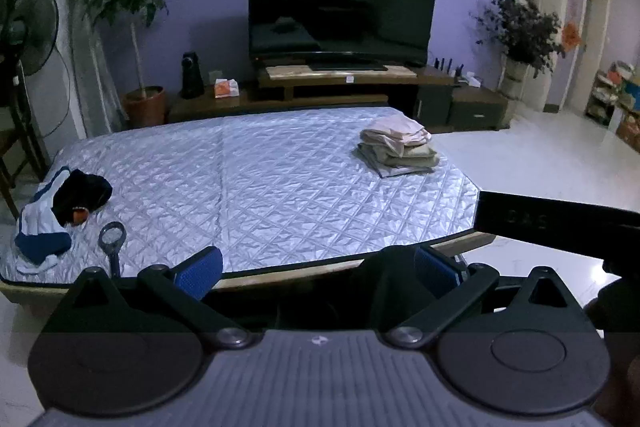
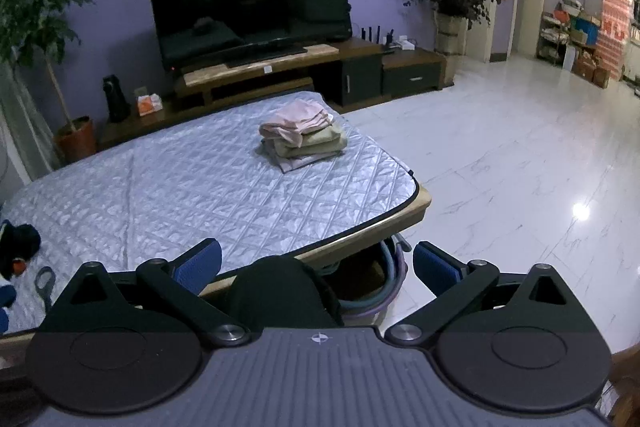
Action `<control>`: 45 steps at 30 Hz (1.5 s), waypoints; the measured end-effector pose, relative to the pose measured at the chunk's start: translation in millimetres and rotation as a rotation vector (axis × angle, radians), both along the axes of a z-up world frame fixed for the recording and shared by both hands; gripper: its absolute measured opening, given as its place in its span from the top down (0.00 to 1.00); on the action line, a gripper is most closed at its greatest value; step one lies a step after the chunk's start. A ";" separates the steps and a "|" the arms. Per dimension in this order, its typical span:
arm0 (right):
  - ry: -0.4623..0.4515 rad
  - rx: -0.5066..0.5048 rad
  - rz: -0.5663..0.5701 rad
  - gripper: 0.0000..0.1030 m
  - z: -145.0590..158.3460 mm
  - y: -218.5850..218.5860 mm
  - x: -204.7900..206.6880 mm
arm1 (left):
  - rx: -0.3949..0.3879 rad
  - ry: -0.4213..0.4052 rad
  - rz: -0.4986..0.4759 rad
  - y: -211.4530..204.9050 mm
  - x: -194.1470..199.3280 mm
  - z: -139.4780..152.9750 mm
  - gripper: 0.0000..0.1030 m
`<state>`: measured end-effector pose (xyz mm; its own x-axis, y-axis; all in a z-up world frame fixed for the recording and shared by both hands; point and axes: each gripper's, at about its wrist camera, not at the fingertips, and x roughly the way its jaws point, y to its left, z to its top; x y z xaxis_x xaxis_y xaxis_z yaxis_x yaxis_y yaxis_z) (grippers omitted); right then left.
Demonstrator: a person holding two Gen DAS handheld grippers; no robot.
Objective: Fold clothes
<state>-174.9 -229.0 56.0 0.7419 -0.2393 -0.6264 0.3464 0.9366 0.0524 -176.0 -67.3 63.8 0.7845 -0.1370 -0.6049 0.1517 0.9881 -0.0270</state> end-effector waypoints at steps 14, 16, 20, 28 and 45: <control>0.007 -0.045 0.023 0.00 -1.9 9.3 1.6 | -0.010 0.022 0.012 3.4 1.4 -2.8 0.01; 0.009 -0.052 0.020 0.00 -2.8 10.2 2.0 | -0.006 0.022 0.006 1.6 0.7 -3.1 0.01; 0.011 -0.053 0.023 0.00 -3.8 8.7 1.6 | -0.001 0.026 -0.005 -1.1 0.8 -4.1 0.01; 0.021 -0.068 0.034 0.00 -5.3 13.5 3.0 | -0.005 0.035 -0.010 -1.5 1.4 -4.7 0.01; 0.040 -0.084 0.052 0.00 -10.0 16.0 5.9 | 0.011 0.055 -0.027 -6.1 1.4 -9.0 0.01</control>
